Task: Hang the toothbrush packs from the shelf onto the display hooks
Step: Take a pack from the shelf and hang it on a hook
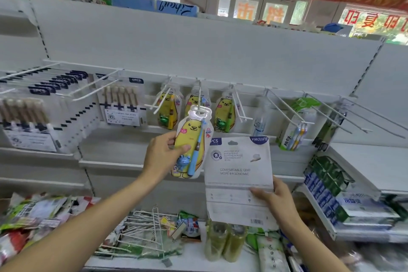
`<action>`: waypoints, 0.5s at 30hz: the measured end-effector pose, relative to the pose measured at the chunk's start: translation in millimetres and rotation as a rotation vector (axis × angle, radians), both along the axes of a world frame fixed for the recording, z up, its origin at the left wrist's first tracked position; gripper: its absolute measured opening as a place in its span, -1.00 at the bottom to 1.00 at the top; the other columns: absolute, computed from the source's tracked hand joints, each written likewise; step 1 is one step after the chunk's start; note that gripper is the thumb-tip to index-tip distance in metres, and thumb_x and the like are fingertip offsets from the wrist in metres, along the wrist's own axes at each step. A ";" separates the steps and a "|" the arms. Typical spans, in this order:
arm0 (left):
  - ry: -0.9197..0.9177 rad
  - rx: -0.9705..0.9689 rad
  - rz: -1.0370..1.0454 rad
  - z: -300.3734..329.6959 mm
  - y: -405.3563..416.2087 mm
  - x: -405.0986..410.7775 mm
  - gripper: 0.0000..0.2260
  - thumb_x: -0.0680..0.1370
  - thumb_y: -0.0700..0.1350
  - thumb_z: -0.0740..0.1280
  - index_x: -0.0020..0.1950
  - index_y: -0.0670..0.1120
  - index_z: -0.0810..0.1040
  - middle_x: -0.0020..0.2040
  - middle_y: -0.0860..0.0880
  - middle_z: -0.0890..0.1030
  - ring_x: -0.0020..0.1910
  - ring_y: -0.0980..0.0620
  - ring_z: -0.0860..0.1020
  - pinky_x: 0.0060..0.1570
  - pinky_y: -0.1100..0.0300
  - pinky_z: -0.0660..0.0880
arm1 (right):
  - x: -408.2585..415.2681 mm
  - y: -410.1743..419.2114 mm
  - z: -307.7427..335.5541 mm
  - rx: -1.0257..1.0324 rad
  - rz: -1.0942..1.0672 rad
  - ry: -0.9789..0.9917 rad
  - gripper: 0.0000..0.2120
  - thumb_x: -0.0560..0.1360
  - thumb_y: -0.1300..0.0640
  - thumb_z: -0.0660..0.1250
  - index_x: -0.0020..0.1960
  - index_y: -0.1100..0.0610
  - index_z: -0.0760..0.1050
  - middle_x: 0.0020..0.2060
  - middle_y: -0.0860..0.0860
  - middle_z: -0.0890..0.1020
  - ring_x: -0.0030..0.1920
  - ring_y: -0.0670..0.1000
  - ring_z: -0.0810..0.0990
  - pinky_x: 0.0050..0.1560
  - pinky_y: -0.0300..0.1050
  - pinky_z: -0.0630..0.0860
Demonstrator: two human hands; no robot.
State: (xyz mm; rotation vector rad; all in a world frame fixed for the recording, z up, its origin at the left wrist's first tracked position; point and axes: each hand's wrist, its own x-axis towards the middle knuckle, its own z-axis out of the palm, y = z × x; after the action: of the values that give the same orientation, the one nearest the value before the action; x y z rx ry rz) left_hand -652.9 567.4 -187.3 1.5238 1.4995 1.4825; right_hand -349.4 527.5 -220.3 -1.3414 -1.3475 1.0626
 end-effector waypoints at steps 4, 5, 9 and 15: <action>-0.112 -0.066 -0.038 -5.7 23.2 -1.5 -0.86 0.46 -0.16 0.51 -0.04 0.04 0.68 -0.11 0.04 0.74 -0.09 0.04 0.71 -0.01 -0.06 0.64 | -5.7 7.6 -2.0 -0.010 -0.007 -0.004 -0.78 0.44 0.37 0.45 0.03 0.15 0.61 -0.13 0.01 0.76 -0.17 0.00 0.74 -0.23 -0.19 0.62; -0.136 -0.084 -0.038 -7.0 31.4 -2.0 -0.84 0.46 -0.16 0.51 -0.04 0.06 0.67 -0.09 0.04 0.74 -0.07 0.02 0.70 0.02 -0.10 0.63 | -6.3 9.5 -2.4 -0.009 -0.010 -0.009 -0.78 0.44 0.37 0.45 0.03 0.15 0.61 -0.12 0.01 0.76 -0.17 0.00 0.74 -0.21 -0.18 0.62; -0.227 -0.128 -0.052 -3.0 67.8 -0.4 -0.84 0.49 -0.20 0.48 -0.05 0.06 0.63 -0.08 0.01 0.72 -0.05 -0.02 0.69 0.05 -0.12 0.62 | -5.0 15.9 -4.4 -0.004 -0.031 -0.019 -0.77 0.45 0.35 0.45 0.05 0.12 0.61 -0.13 -0.04 0.75 -0.16 -0.03 0.73 -0.23 -0.22 0.62; -0.195 -0.132 -0.038 -7.1 123.1 -5.5 -0.83 0.49 -0.20 0.48 0.06 -0.07 0.64 -0.04 -0.05 0.72 -0.02 -0.04 0.68 0.07 -0.08 0.62 | 3.6 23.8 -9.9 -0.003 -0.084 -0.058 -0.75 0.45 0.35 0.46 0.03 0.06 0.62 -0.12 -0.08 0.75 -0.14 -0.11 0.72 -0.21 -0.28 0.59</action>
State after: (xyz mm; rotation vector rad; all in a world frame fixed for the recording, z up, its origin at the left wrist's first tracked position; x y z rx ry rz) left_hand -658.5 690.5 -194.4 1.2851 1.4159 1.4356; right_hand -345.8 551.2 -230.2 -1.4279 -1.3204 0.9759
